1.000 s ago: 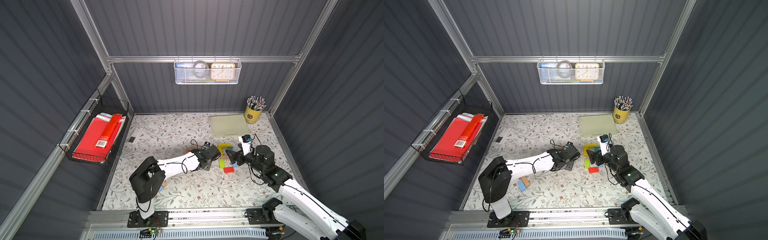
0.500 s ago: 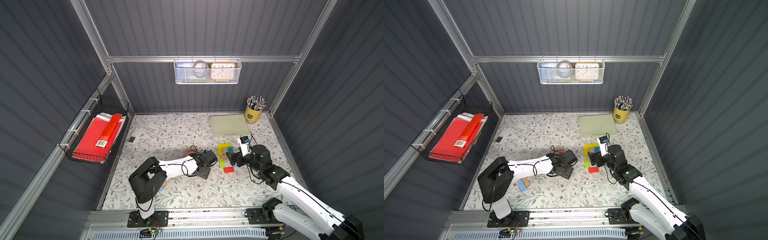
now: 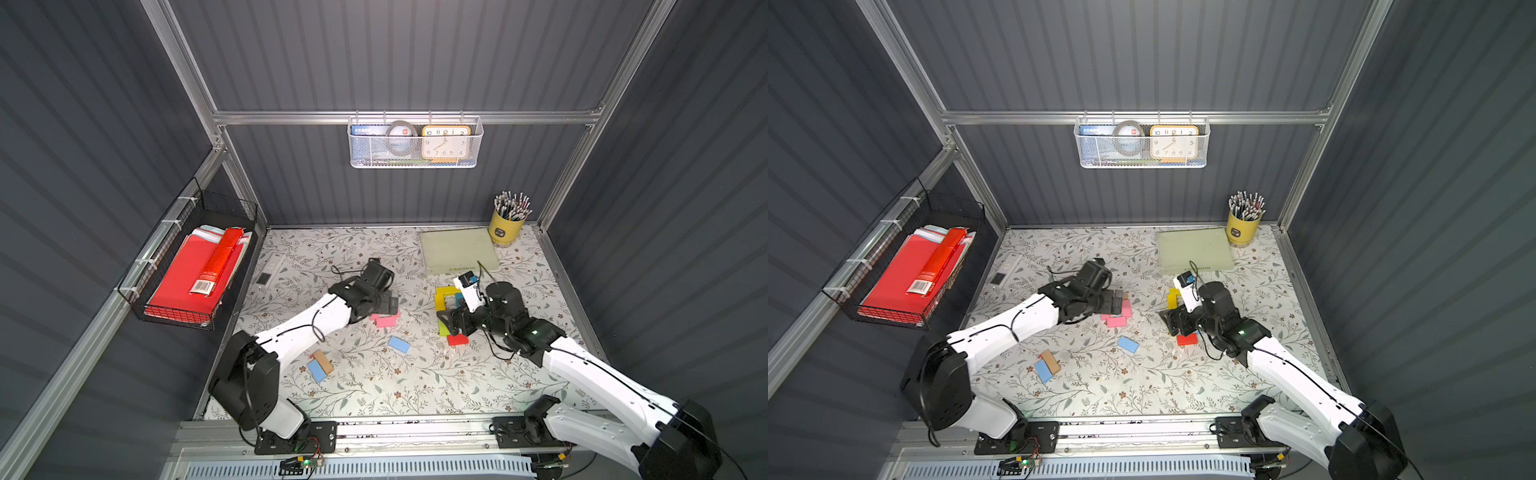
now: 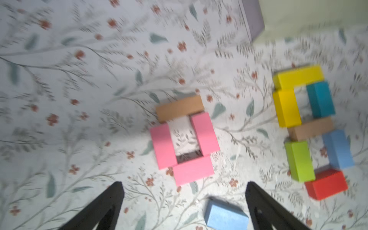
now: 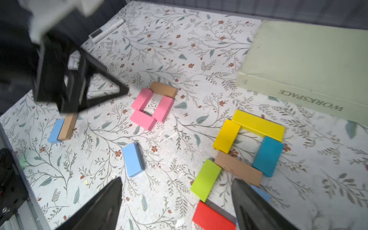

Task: Assemble the number 8 with building blocks
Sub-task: Place the building block at the center of the board, then assemble the building block at the center of the board.

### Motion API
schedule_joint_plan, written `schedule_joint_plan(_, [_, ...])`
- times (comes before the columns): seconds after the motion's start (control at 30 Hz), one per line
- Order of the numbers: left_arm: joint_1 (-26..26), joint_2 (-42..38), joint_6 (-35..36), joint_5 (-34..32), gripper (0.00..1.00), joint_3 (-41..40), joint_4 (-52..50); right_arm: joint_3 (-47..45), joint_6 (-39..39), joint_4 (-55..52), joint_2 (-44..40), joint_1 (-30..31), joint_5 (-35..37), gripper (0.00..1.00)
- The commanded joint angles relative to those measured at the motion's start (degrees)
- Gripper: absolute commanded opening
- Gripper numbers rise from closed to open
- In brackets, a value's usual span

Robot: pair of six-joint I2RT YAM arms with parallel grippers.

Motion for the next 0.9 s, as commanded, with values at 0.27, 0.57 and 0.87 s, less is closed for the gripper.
schedule_joint_plan(0.27, [13.6, -5.8, 2.4, -3.6, 0.99, -3.2, 9.2, 14.3, -1.7, -3.3, 27.3, 15.7, 8.1, 0.82])
schedule_joint_plan(0.57, [15.4, -11.2, 4.1, -6.8, 0.99, -9.6, 16.4, 17.1, 1.0, -3.0, 35.0, 18.8, 11.4, 0.74])
schedule_joint_plan(0.87, [15.4, -14.1, 3.4, -9.4, 0.99, -13.0, 18.7, 18.9, 1.7, -3.4, 38.9, 19.2, 12.3, 0.74])
